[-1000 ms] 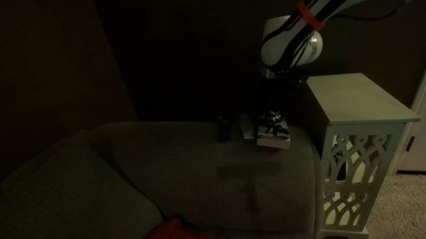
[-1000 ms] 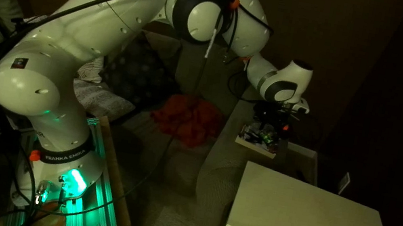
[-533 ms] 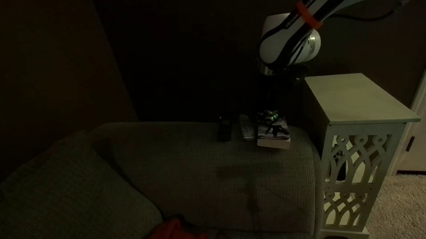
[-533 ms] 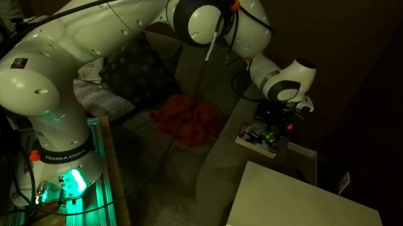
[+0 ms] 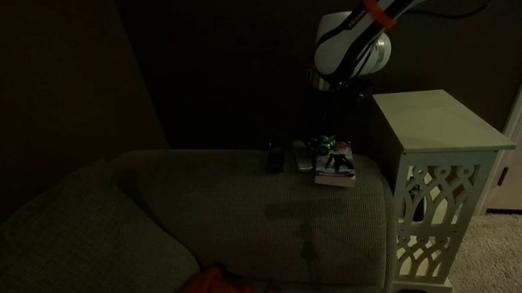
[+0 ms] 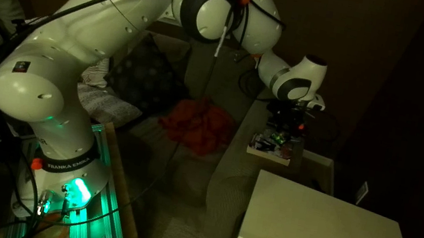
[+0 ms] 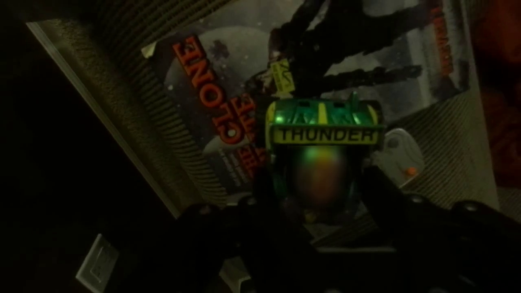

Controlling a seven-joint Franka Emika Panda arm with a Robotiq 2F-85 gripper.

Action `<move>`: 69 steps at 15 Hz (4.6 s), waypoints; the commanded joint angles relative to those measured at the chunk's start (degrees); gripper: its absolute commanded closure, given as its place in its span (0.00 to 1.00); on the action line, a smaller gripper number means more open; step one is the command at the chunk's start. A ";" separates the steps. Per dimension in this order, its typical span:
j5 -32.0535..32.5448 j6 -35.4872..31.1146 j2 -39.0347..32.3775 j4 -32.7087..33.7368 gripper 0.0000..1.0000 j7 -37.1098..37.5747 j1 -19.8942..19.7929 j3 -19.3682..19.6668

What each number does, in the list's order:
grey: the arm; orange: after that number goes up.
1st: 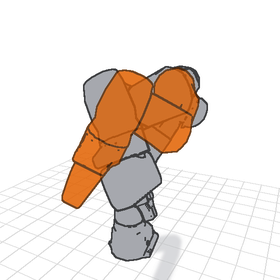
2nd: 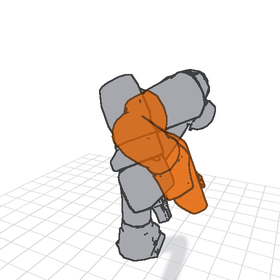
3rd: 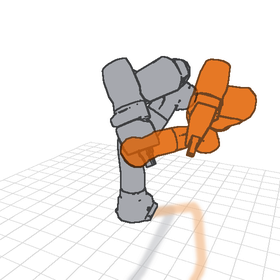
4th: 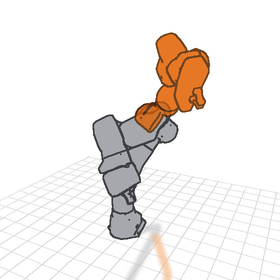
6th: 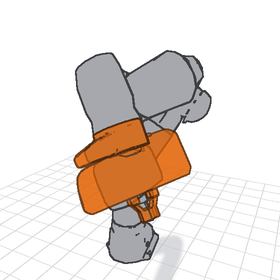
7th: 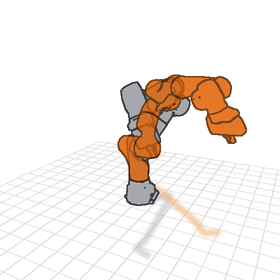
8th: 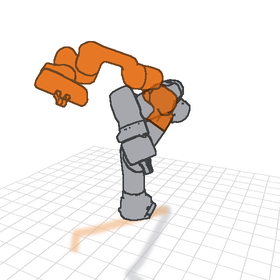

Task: Move the small green car to the table and pick up the novel

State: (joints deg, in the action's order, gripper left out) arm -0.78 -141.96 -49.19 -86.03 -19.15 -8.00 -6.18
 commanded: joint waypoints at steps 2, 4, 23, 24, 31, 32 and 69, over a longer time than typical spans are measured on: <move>5.19 -8.59 12.12 -13.01 0.65 9.46 5.34 7.57; 6.94 -11.49 15.50 -15.45 0.65 14.41 6.87 11.43; 4.04 -10.28 14.64 -3.63 0.40 29.92 -2.69 23.27; 3.95 -9.79 14.33 -3.42 0.40 31.33 -3.03 23.72; 0.74 -0.39 5.21 9.07 0.65 32.68 -9.00 23.29; 0.15 1.55 3.37 11.35 0.65 32.62 -10.19 22.90; -4.25 18.86 1.08 17.02 0.00 18.10 -6.10 10.03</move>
State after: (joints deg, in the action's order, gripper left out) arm -4.45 -125.52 -52.24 -62.96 4.86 -14.16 6.56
